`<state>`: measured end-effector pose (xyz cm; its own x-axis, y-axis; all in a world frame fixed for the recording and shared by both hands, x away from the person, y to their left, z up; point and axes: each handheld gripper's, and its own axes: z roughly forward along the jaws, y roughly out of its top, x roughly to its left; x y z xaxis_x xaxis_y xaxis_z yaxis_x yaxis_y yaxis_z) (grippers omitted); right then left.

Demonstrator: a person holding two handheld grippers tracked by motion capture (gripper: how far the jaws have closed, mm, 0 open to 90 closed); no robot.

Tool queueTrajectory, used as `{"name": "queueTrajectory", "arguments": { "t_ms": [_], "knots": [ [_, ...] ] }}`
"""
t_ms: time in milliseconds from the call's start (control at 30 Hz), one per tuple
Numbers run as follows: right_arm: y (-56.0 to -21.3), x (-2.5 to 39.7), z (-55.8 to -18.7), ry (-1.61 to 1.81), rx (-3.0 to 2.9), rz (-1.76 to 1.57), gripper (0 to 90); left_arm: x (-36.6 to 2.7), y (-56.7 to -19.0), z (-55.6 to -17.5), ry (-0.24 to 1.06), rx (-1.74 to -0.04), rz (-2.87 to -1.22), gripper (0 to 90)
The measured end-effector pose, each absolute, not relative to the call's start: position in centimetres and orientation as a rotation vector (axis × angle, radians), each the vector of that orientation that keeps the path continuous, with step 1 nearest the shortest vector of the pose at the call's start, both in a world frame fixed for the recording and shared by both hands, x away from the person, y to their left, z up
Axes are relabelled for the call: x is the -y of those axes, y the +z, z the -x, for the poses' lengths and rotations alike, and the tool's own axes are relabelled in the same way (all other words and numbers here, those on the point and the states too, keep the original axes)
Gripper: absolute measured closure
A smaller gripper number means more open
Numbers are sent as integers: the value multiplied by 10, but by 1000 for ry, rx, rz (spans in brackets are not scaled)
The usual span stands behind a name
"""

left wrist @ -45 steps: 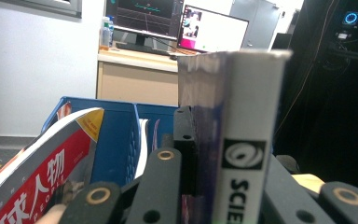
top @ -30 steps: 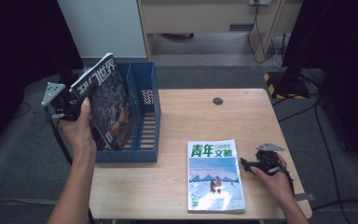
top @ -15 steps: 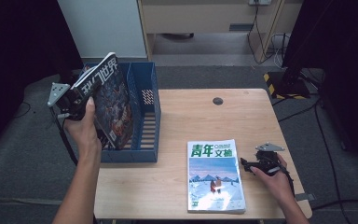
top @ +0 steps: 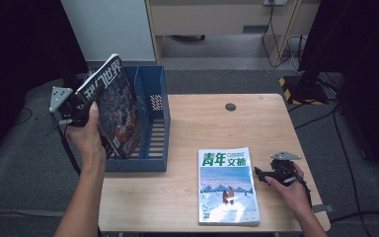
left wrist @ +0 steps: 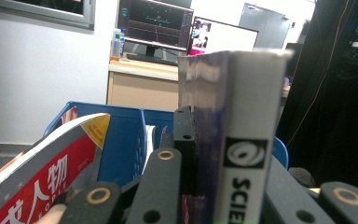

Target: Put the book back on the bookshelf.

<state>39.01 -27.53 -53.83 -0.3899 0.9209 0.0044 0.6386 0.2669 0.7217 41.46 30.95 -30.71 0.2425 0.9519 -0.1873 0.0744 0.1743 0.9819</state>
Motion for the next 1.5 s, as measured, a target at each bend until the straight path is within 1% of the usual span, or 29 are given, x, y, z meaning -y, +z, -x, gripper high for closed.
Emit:
{"name": "queueTrajectory", "arguments": {
  "t_ms": [833,1167,1500],
  "knots": [
    [-538,275,-390,909,-2124,-1414,101,-304,-322,-427,930,-1157,-1243,820],
    [-538,275,-390,910,-2122,-1412,101,-303,-328,-429,938,-1157,-1243,820],
    [-538,275,-390,910,-2122,-1412,101,-301,-336,-431,913,-1164,-1235,820]
  ]
}}
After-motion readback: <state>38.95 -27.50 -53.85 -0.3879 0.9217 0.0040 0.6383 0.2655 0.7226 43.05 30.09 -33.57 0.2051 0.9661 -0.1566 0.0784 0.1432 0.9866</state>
